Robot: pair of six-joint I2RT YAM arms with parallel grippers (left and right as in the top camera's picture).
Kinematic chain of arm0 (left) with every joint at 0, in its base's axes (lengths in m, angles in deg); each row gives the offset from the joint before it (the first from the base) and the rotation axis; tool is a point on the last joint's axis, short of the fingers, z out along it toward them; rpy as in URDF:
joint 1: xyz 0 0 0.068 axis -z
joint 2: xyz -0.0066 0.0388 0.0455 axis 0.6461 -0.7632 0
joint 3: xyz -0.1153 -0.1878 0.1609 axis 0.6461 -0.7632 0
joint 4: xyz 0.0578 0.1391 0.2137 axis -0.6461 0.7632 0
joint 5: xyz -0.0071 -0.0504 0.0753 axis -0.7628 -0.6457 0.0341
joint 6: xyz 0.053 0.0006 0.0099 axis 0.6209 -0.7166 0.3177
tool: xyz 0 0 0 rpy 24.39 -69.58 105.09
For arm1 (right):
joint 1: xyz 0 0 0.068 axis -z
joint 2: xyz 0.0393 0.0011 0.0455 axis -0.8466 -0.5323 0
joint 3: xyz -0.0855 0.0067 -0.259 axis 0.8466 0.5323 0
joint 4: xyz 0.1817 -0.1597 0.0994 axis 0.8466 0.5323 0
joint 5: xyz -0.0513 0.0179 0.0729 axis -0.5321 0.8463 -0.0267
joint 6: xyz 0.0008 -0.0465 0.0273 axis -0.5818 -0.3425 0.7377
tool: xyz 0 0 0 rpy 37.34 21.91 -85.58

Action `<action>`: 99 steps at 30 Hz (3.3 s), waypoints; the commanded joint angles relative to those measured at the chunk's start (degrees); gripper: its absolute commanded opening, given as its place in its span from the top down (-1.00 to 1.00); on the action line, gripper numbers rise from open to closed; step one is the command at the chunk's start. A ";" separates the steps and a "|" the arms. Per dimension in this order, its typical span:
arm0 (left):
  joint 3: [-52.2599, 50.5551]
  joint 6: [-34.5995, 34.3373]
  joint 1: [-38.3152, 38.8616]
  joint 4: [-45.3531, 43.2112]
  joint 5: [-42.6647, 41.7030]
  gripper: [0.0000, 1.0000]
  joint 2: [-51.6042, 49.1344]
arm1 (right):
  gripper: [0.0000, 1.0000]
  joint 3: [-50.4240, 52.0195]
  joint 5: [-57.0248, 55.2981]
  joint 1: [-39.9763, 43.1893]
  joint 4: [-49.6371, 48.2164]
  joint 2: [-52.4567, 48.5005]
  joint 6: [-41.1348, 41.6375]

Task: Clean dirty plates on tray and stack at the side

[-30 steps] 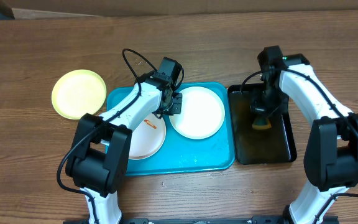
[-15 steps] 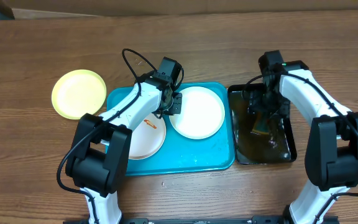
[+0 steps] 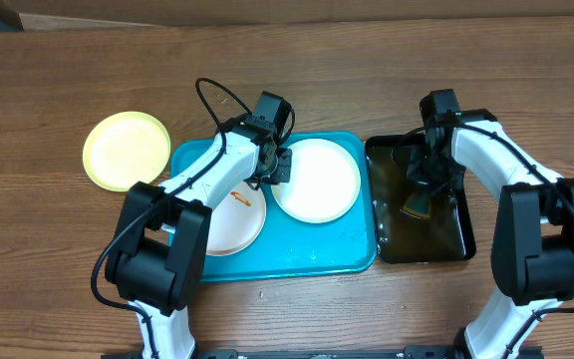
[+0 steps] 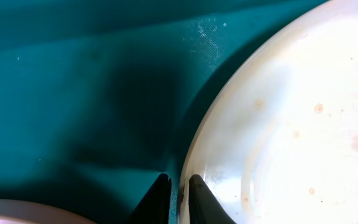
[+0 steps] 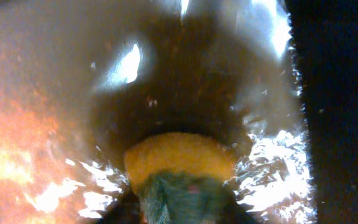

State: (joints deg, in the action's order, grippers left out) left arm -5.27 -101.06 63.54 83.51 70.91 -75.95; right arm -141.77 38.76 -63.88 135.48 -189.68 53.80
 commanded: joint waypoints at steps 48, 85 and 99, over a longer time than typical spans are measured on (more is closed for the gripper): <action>21.64 10.54 -4.26 17.66 -1.90 0.92 -0.79 | -1.00 -20.31 0.74 19.63 14.71 0.59 -0.37; 33.09 20.00 33.81 5.55 62.69 0.92 -0.70 | -1.00 -20.28 0.79 24.65 9.68 0.59 2.21; 33.09 27.21 37.48 -7.15 66.95 0.92 -0.70 | -1.00 -20.28 0.79 24.65 9.68 0.59 2.21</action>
State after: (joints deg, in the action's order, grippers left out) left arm 26.43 -74.07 101.13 76.85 135.69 -77.46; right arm -161.01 39.92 -39.12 145.34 -189.68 55.52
